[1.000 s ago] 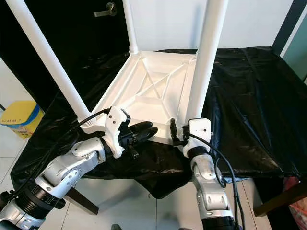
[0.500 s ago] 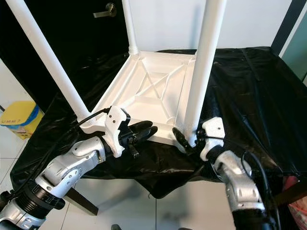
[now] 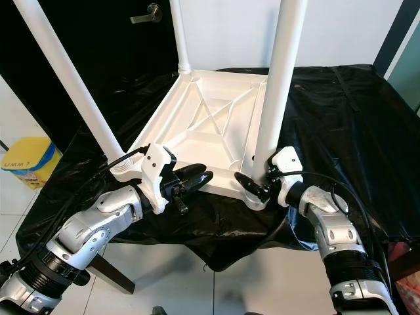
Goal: Building children table
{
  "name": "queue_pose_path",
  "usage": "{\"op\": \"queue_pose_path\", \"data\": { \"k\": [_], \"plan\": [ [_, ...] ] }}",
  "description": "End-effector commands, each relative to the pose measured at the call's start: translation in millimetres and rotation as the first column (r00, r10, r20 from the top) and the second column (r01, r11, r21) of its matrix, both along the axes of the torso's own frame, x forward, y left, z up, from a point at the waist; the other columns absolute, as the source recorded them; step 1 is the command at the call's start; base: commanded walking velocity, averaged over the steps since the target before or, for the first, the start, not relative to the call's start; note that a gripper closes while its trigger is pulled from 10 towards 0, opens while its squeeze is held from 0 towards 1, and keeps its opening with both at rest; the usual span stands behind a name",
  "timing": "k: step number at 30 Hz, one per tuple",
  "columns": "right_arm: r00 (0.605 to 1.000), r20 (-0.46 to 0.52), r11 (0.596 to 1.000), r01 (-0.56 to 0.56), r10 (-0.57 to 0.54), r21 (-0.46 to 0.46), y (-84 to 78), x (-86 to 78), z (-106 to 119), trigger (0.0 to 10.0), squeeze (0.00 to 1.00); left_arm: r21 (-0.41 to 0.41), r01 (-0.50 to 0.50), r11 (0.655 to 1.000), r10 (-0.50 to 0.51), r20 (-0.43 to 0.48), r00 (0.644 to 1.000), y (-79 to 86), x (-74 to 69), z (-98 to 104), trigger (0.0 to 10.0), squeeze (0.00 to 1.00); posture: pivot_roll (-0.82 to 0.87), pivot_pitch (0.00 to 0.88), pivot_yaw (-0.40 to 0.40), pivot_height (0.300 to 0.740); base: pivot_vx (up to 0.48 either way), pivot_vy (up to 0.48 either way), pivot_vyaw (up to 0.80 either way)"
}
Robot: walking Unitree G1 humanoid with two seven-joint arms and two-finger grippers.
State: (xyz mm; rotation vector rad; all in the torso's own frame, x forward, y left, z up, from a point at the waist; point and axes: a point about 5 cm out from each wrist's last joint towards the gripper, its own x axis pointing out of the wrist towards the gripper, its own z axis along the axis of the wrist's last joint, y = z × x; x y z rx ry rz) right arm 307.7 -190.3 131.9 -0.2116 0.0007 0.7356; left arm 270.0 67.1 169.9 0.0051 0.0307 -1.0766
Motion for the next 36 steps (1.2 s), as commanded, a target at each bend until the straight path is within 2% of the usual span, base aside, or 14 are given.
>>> {"op": "queue_pose_path", "data": {
  "k": [1,7,8,19,20,21,26,27,28,30,32,35,36],
  "plan": [
    [1.0,-0.005,1.0,-0.025,0.025,-0.018,2.8,0.2,-2,0.0,0.0,0.01,0.244,0.97,-0.244,0.014,0.97,-1.0,-9.0,3,10.0,0.0,-0.13,0.002,0.032,0.74,0.0,0.0,0.0],
    [0.999,-0.023,0.999,-0.027,0.027,-0.018,0.4,-5.9,-9,0.0,0.0,0.008,0.239,0.971,-0.239,0.01,0.971,-0.7,-10.2,2,10.0,0.0,-0.13,0.003,0.032,0.74,0.0,0.0,0.0],
    [0.999,-0.027,1.0,-0.021,0.02,-0.01,0.0,-7.3,-11,10.0,0.0,0.006,0.239,0.971,-0.239,0.008,0.971,-0.5,-10.5,2,10.0,0.0,-0.14,0.013,0.028,0.74,0.0,0.0,0.0],
    [0.996,-0.011,0.994,0.09,-0.089,0.058,1.3,-17.4,-14,10.0,0.0,0.002,0.241,0.971,-0.241,0.0,0.971,-1.1,-12.4,0,10.0,0.0,-0.15,0.02,0.021,0.74,0.0,0.0,0.0],
    [0.995,-0.011,0.993,0.102,-0.101,0.066,2.2,-18.9,-14,10.0,0.0,0.002,0.242,0.97,-0.242,-0.001,0.97,-1.5,-12.7,-1,10.0,0.0,-0.15,0.02,0.021,0.74,0.0,0.0,0.0],
    [0.987,-0.018,0.983,0.164,-0.163,0.089,7.5,-23.4,-18,10.0,0.0,-0.003,0.252,0.968,-0.252,-0.002,0.968,-4.6,-14.1,-1,10.0,0.0,-0.15,0.011,0.014,0.74,0.0,0.0,0.0],
    [0.978,-0.015,0.971,0.21,-0.209,0.114,14.8,-27.4,-19,10.0,0.0,-0.005,0.256,0.967,-0.256,-0.005,0.967,-5.6,-15.2,-2,10.0,0.0,-0.15,0.009,0.008,0.74,0.0,0.0,0.0],
    [0.974,-0.011,0.965,0.227,-0.227,0.128,18.7,-29.4,-20,10.0,0.0,-0.005,0.256,0.967,-0.256,-0.006,0.967,-5.4,-15.6,-3,10.0,0.0,-0.15,0.009,0.008,0.74,0.0,0.0,0.0],
    [0.948,-0.014,0.937,0.318,-0.319,0.144,24.2,-31.8,-23,10.0,0.0,-0.005,0.255,0.967,-0.255,-0.007,0.967,-5.5,-14.8,-3,10.0,0.0,-0.15,0.011,0.005,0.74,0.0,0.0,0.0],
    [0.94,-0.016,0.93,0.339,-0.34,0.144,24.6,-32.0,-24,10.0,0.0,-0.005,0.254,0.967,-0.254,-0.006,0.967,-5.6,-14.4,-3,10.0,0.0,-0.15,0.011,0.005,0.74,0.0,0.0,0.0],
    [0.899,-0.023,0.883,0.433,-0.436,0.184,28.8,-34.7,-26,10.0,0.0,-0.006,0.253,0.967,-0.253,-0.007,0.967,-5.4,-15.6,-3,10.0,0.0,-0.14,0.01,0.003,0.74,0.0,0.0,0.0],
    [0.888,-0.027,0.868,0.455,-0.459,0.198,31.0,-35.5,-26,10.0,0.0,-0.006,0.253,0.967,-0.253,-0.008,0.967,-5.4,-16.0,-3,10.0,0.0,-0.14,0.01,0.003,0.74,0.0,0.0,0.0],
    [0.868,-0.035,0.847,0.492,-0.495,0.203,34.0,-36.0,-27,10.0,0.0,-0.005,0.253,0.967,-0.253,-0.009,0.967,-5.3,-16.5,-3,10.0,0.0,-0.14,0.01,0.002,0.74,0.0,0.0,0.0]
  ]
}}
